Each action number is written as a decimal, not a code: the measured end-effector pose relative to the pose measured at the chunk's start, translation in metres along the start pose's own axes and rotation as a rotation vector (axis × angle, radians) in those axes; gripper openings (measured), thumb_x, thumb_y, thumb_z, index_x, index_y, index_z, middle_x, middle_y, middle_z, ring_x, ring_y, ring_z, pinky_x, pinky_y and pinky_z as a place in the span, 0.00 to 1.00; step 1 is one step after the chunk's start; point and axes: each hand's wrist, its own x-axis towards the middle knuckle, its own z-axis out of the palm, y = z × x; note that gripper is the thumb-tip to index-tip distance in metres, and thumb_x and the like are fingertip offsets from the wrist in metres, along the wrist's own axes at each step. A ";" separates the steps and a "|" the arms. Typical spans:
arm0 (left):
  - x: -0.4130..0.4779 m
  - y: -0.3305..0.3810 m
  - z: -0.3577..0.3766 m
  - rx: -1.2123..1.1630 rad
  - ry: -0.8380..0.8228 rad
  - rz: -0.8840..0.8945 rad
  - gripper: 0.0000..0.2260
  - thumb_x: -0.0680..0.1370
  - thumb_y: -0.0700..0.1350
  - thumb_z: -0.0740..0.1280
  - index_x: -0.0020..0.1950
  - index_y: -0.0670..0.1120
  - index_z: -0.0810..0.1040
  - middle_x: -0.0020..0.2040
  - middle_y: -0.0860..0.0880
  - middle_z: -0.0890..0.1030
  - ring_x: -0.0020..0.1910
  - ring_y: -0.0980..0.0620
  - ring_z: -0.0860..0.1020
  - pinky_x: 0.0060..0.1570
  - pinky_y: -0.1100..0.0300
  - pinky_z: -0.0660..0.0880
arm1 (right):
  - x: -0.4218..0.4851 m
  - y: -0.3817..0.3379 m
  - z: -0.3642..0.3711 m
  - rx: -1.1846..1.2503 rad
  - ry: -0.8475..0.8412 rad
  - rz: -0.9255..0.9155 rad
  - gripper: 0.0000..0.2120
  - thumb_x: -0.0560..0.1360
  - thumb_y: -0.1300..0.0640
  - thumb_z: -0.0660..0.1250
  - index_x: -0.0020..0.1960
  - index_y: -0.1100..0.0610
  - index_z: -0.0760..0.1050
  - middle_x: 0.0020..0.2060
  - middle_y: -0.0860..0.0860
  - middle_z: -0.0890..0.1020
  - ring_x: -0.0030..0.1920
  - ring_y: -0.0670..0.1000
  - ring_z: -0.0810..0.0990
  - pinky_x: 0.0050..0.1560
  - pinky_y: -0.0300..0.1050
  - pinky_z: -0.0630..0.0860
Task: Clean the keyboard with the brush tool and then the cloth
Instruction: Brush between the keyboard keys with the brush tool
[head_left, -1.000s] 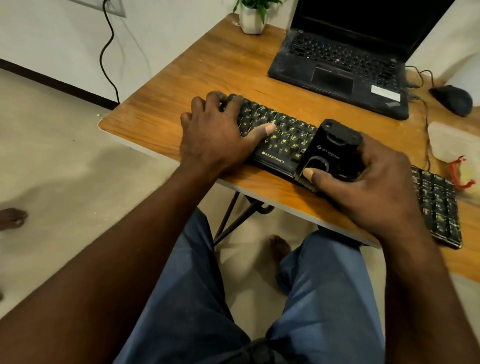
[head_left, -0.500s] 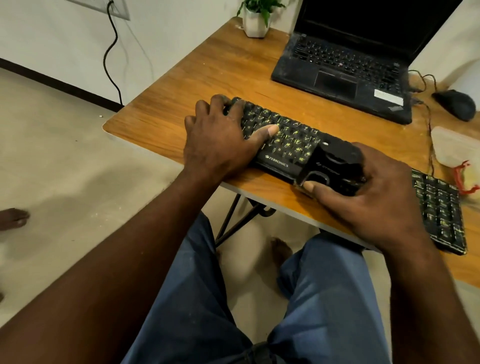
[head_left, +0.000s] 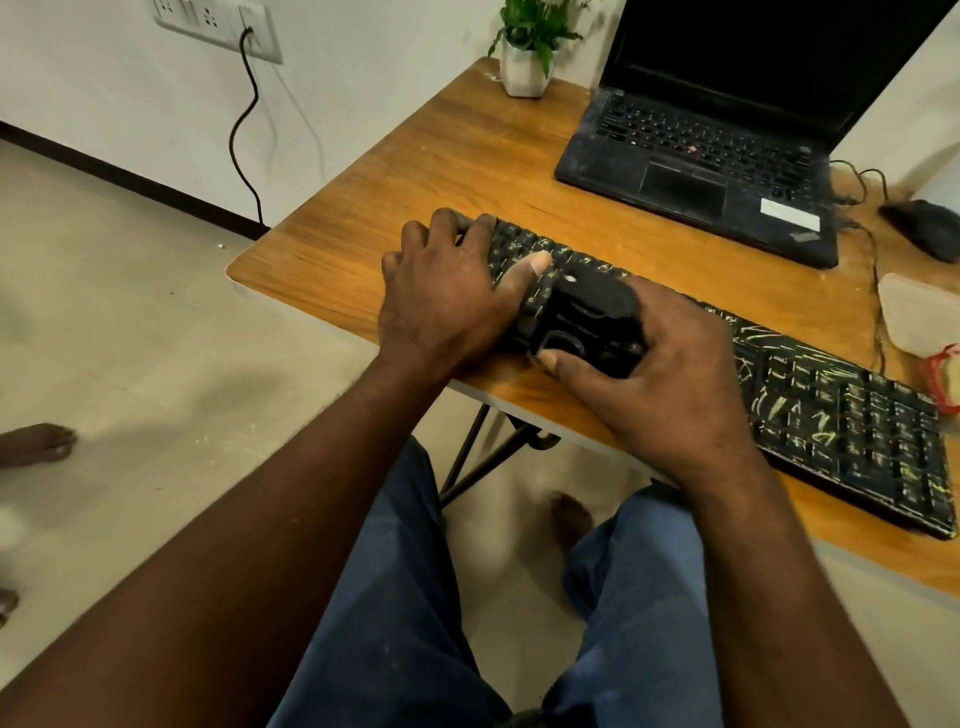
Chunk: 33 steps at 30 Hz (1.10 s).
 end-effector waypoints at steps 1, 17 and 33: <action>0.000 0.000 0.001 -0.005 0.010 -0.002 0.35 0.79 0.72 0.49 0.78 0.52 0.68 0.71 0.46 0.71 0.69 0.43 0.67 0.64 0.45 0.65 | -0.005 0.005 -0.008 0.029 -0.010 0.027 0.26 0.70 0.45 0.79 0.66 0.50 0.78 0.52 0.42 0.81 0.52 0.40 0.79 0.51 0.28 0.73; 0.016 -0.015 -0.005 -0.320 0.035 -0.149 0.21 0.84 0.54 0.57 0.75 0.50 0.75 0.69 0.46 0.79 0.66 0.43 0.75 0.65 0.41 0.73 | 0.050 0.015 -0.025 0.146 -0.093 0.067 0.21 0.68 0.47 0.80 0.58 0.44 0.79 0.49 0.41 0.84 0.48 0.39 0.84 0.44 0.36 0.81; 0.020 -0.014 -0.002 -0.272 0.069 -0.161 0.17 0.85 0.52 0.57 0.70 0.51 0.79 0.63 0.47 0.81 0.61 0.46 0.77 0.60 0.46 0.75 | 0.141 0.011 0.013 -0.022 -0.099 0.046 0.30 0.69 0.47 0.81 0.68 0.50 0.77 0.56 0.46 0.84 0.52 0.47 0.82 0.55 0.45 0.80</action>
